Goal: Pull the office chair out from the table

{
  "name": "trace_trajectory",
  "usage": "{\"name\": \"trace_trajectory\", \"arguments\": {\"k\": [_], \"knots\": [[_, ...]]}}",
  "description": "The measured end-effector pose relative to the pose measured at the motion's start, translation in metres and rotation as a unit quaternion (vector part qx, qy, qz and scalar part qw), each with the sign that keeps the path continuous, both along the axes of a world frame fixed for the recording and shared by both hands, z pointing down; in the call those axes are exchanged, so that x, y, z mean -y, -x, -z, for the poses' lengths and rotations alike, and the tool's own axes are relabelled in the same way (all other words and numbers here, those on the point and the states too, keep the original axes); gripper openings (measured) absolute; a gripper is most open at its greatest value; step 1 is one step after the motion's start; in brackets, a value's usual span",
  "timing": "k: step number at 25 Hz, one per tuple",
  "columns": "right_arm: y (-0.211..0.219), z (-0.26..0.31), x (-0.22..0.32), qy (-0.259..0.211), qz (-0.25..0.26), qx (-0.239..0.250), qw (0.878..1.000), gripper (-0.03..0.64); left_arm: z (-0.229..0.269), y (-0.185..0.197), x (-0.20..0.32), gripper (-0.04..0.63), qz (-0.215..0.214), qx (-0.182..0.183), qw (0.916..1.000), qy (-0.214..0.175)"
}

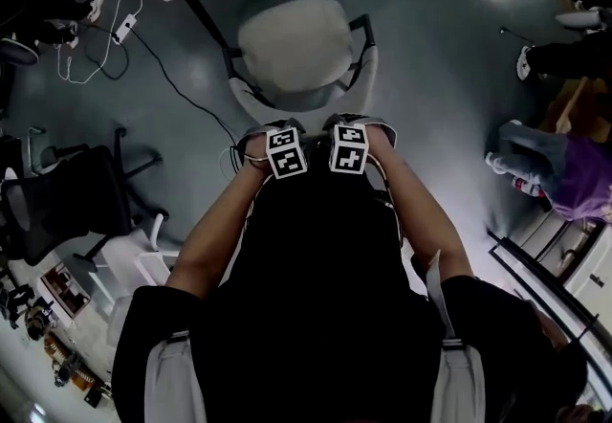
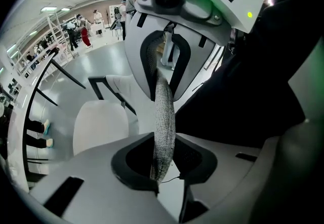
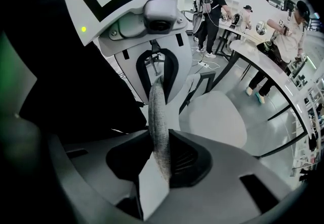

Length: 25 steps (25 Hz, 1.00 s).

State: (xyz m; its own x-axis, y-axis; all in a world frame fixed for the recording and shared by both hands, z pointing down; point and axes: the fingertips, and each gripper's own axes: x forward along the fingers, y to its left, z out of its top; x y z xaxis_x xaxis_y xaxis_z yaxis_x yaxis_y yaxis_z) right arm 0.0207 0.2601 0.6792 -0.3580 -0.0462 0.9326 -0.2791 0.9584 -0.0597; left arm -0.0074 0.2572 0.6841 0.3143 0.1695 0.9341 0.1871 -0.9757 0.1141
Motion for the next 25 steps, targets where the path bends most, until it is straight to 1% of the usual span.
{"name": "trace_trajectory", "arguments": {"k": [5,9,12,15,18,23,25], "knots": [[0.0,0.001,-0.018,-0.005,-0.026,0.002,1.0,0.1,0.001,0.001,-0.017,0.092,-0.013,0.002,0.9999,0.003],[0.006,-0.007,-0.027,-0.01,-0.03,0.001,0.999,0.101,-0.007,0.006,-0.027,0.092,-0.014,-0.001,0.9999,0.001],[0.005,-0.016,-0.032,-0.022,-0.035,-0.004,0.999,0.101,-0.013,0.007,-0.032,0.092,-0.013,-0.007,0.9999,-0.002],[0.008,-0.018,-0.032,-0.029,-0.045,-0.005,0.999,0.101,-0.014,0.01,-0.033,0.097,-0.004,-0.011,0.9999,0.004],[0.013,-0.016,-0.032,-0.031,-0.053,-0.002,0.998,0.104,-0.015,0.011,-0.032,0.101,-0.008,-0.013,0.9999,0.007],[0.007,-0.003,-0.031,-0.041,-0.054,-0.019,0.998,0.117,-0.012,0.011,-0.033,0.14,-0.01,-0.031,0.9993,0.019],[0.005,0.011,-0.031,-0.05,-0.061,-0.007,0.997,0.116,-0.005,0.013,-0.033,0.141,-0.013,-0.041,0.999,0.015]]}}
